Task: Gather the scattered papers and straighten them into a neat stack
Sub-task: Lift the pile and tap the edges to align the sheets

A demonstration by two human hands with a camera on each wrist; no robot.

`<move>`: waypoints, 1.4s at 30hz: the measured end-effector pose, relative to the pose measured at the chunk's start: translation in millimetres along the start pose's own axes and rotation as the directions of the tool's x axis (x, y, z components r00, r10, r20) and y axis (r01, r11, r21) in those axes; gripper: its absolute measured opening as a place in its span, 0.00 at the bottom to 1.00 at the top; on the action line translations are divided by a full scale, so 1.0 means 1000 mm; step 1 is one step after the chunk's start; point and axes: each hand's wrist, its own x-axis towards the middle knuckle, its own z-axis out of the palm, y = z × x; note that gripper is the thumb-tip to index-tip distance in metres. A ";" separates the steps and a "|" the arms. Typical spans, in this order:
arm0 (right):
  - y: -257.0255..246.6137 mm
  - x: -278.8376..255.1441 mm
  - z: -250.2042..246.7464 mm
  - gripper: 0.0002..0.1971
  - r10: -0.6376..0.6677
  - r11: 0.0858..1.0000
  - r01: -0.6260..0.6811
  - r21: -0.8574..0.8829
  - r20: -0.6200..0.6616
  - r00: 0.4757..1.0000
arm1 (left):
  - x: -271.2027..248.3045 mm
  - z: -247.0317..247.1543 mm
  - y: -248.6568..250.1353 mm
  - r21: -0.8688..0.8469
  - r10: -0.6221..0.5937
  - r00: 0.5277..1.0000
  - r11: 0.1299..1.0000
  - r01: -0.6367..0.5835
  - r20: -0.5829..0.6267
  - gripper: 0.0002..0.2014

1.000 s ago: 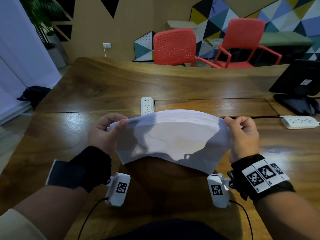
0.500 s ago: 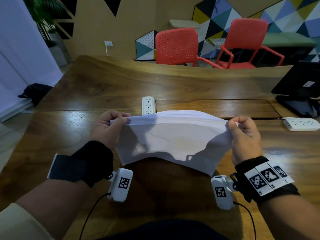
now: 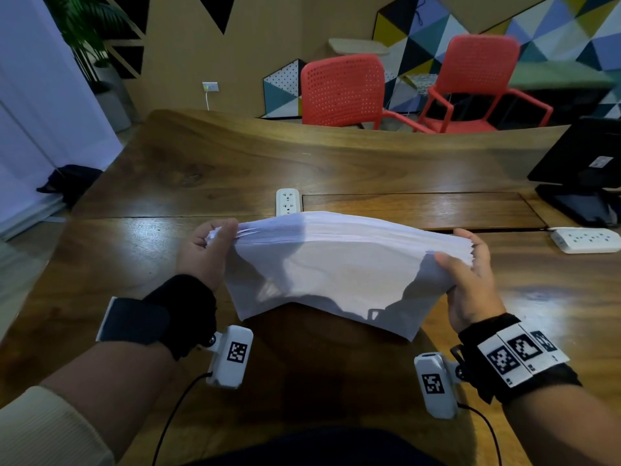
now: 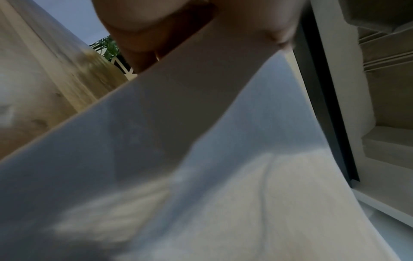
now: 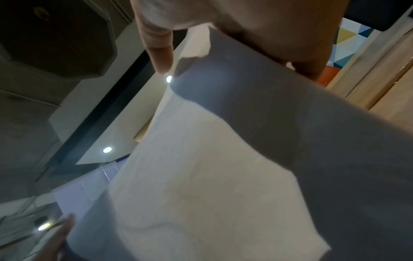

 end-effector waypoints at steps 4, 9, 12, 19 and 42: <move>0.013 -0.001 -0.001 0.34 0.009 0.998 -0.006 -0.059 0.046 0.999 | -0.026 0.005 -0.001 0.216 -0.034 0.995 0.976 0.014 0.089 0.21; -0.001 -0.010 0.008 0.12 -0.051 0.995 0.051 -0.083 0.001 0.999 | -0.041 0.000 -0.005 0.185 -0.085 0.996 0.979 0.082 0.007 0.07; -0.020 -0.014 0.009 0.21 -0.189 0.982 0.186 0.037 0.131 0.973 | -0.037 -0.019 0.004 0.027 0.051 0.998 0.998 -0.050 -0.022 0.11; 0.010 -0.017 0.012 0.43 -0.097 0.995 0.102 -0.020 0.173 0.980 | -0.036 -0.042 -0.008 0.074 0.123 0.987 0.989 -0.131 0.104 0.28; 0.004 -0.018 0.018 0.46 0.055 0.999 -0.054 -0.005 0.082 0.995 | -0.022 -0.026 -0.015 -0.076 0.156 0.986 0.986 -0.151 0.066 0.40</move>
